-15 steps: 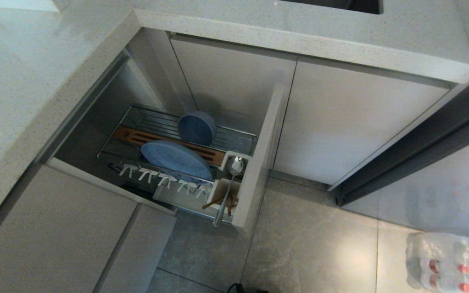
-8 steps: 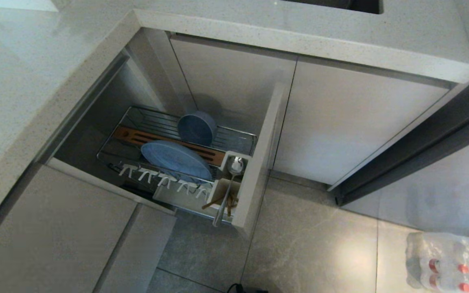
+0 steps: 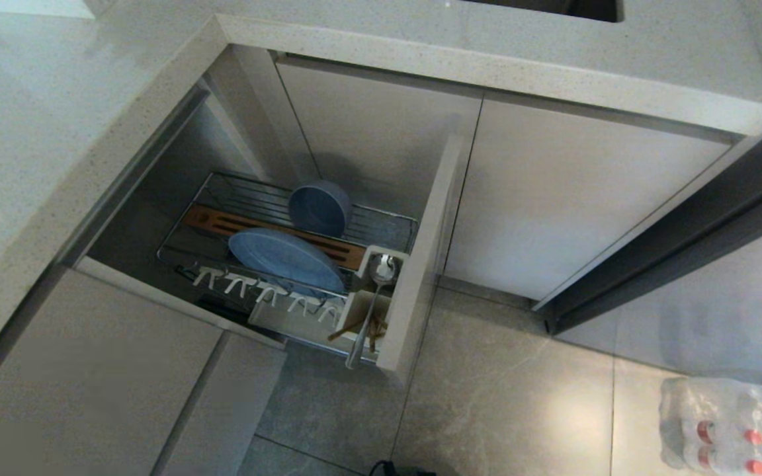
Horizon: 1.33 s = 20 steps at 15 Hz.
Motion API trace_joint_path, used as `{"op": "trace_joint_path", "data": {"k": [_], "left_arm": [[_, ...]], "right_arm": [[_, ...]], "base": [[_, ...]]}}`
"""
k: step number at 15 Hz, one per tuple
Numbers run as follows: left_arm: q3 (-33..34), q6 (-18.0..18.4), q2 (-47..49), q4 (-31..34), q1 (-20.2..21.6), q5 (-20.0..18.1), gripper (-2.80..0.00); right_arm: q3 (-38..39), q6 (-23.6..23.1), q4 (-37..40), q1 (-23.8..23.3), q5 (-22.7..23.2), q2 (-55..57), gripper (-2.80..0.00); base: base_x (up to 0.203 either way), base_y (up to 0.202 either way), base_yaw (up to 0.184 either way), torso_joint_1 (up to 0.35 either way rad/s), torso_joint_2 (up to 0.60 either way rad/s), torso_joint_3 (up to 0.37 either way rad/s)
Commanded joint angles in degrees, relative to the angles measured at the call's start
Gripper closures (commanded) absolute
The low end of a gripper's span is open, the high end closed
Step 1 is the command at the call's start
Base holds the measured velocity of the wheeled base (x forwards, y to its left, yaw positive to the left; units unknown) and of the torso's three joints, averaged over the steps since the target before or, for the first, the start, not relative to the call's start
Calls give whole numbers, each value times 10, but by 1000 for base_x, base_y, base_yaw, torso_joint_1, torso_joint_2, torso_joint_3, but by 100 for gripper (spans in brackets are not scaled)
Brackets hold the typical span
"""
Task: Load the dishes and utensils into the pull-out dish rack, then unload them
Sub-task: Take the plate out of the cupboard
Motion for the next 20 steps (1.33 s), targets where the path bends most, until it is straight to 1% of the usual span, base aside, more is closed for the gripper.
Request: {"op": "trace_joint_path", "data": {"k": [1, 3, 5, 7, 9, 11, 13, 14, 15, 16, 18, 20], "left_arm": [[-35, -26, 59, 45, -37, 3, 0], [-45, -38, 99, 104, -66, 23, 0], [-41, -40, 134, 145, -84, 56, 0], [-21, -42, 165, 157, -122, 109, 0], [0, -46, 194, 157, -164, 143, 0], [12, -50, 216, 146, -183, 150, 0], [17, -49, 245, 109, -186, 158, 0], [18, -49, 258, 102, -196, 168, 0], [24, -49, 274, 97, -216, 186, 0], [37, -50, 289, 82, -232, 214, 0], [60, -50, 318, 32, -242, 269, 0], [62, -49, 345, 10, -248, 320, 0]], "right_arm": [[0, 0, 0, 0, 0, 1, 0], [0, 0, 0, 0, 0, 1, 0], [0, 0, 0, 0, 0, 0, 0], [0, 0, 0, 0, 0, 1, 0], [0, 0, 0, 0, 0, 1, 0], [0, 0, 0, 0, 0, 1, 0], [0, 0, 0, 0, 0, 0, 0], [0, 0, 0, 0, 0, 1, 0], [0, 0, 0, 0, 0, 1, 0], [0, 0, 0, 0, 0, 0, 0], [0, 0, 0, 0, 0, 1, 0], [0, 0, 0, 0, 0, 1, 0]], "base": [[0, 0, 0, 0, 0, 0], [0, 0, 0, 0, 0, 0], [0, 0, 0, 0, 0, 0], [0, 0, 0, 0, 0, 0], [0, 0, 0, 0, 0, 0], [0, 0, 0, 0, 0, 0], [0, 0, 0, 0, 0, 0], [0, 0, 0, 0, 0, 0], [0, 0, 0, 0, 0, 0], [0, 0, 0, 0, 0, 0], [0, 0, 0, 0, 0, 0], [0, 0, 0, 0, 0, 0]]}}
